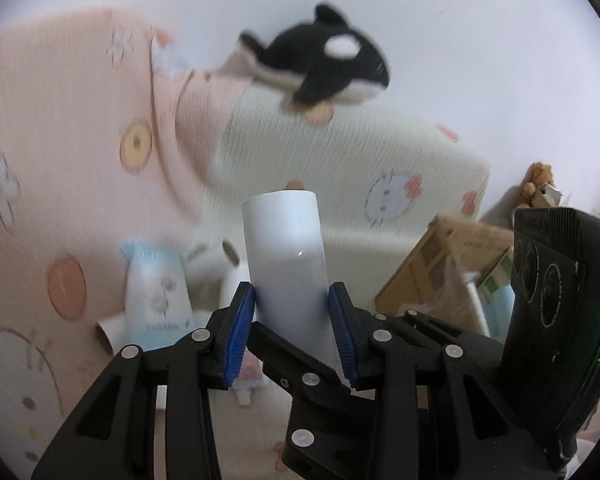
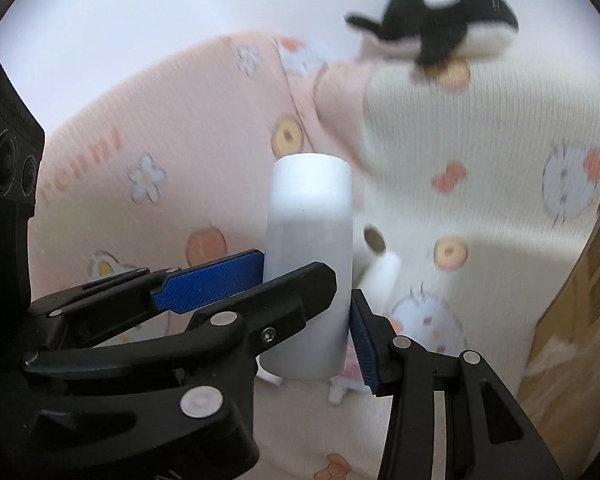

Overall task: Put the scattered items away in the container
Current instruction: 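Lift the white tube with the left gripper and carry it over the box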

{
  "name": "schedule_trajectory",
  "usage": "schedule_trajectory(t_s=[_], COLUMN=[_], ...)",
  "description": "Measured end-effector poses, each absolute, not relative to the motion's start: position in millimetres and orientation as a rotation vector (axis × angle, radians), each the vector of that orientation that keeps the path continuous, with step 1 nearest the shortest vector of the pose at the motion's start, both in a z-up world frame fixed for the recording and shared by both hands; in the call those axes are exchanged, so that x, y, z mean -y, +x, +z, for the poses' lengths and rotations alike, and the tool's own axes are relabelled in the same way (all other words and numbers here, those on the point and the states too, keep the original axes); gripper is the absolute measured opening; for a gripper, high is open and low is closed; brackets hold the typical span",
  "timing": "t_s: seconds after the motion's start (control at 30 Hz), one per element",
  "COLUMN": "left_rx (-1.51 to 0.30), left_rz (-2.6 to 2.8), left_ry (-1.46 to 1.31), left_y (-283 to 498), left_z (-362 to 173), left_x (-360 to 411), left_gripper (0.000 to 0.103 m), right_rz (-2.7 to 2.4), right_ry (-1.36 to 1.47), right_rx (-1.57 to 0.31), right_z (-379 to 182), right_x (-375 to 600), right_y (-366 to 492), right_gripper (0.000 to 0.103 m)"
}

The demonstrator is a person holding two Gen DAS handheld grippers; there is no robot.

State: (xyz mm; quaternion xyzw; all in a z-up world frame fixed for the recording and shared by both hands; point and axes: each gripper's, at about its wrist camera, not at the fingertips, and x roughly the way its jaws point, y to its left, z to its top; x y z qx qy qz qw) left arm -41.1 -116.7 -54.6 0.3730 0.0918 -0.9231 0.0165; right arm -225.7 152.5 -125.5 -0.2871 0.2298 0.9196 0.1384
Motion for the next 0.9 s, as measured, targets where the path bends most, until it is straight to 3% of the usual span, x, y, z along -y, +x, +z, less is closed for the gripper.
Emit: schedule_trajectory(t_s=[0.3, 0.9], left_rx=[-0.229, -0.054], left_rz=[-2.914, -3.016], left_ry=[1.109, 1.182], left_y=[-38.9, -58.7], left_z=[-21.3, 1.9], left_x=[102.0, 26.1], left_gripper=[0.042, 0.042], right_rz=[2.763, 2.71], right_ry=[-0.817, -0.832], right_rx=[-0.535, -0.508], right_z=[-81.5, -58.1], right_x=[-149.4, -188.1], right_y=[-213.2, -155.1], right_gripper=[0.042, 0.042])
